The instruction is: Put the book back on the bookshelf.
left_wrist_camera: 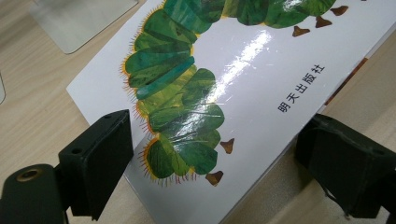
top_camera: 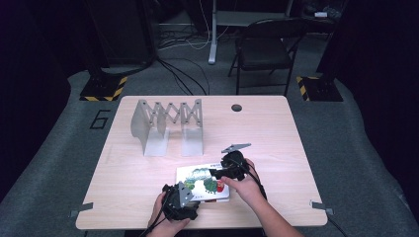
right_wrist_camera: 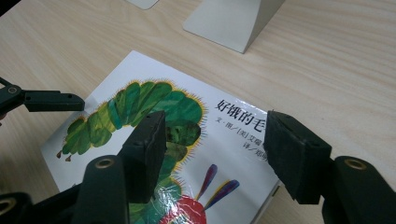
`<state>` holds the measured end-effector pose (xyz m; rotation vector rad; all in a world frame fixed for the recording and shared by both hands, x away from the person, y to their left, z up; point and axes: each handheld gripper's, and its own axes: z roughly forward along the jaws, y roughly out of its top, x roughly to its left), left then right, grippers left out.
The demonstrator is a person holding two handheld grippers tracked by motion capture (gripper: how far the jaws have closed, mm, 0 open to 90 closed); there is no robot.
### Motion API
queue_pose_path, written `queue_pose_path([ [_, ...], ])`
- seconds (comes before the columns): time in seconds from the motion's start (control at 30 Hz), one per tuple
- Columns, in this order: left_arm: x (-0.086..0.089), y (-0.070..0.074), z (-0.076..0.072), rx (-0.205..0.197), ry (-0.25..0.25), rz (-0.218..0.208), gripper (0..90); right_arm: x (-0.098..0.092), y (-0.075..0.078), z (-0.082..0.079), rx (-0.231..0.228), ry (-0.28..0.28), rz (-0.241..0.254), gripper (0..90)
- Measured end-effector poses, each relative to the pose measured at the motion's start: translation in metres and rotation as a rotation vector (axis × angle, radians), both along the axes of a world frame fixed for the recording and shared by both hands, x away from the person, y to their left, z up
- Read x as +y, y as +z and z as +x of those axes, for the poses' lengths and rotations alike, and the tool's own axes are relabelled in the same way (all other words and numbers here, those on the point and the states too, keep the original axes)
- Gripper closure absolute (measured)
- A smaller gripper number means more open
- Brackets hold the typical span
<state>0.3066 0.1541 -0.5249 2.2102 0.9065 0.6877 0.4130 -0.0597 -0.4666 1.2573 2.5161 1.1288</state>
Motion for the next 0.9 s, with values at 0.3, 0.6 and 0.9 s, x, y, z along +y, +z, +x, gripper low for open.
queue_pose_path([
  [0.3,0.006,0.001,0.004,0.008,-0.038,0.001,11.3,-0.005,-0.003,0.003,-0.006,-0.012,-0.008,37.0],
  [0.6,0.011,0.000,0.011,-0.001,-0.054,0.002,11.3,-0.010,-0.001,0.012,0.037,-0.047,-0.028,31.0],
  [0.9,0.015,-0.003,0.012,-0.020,-0.065,-0.028,11.4,-0.013,-0.015,0.030,0.124,-0.065,-0.034,29.9],
])
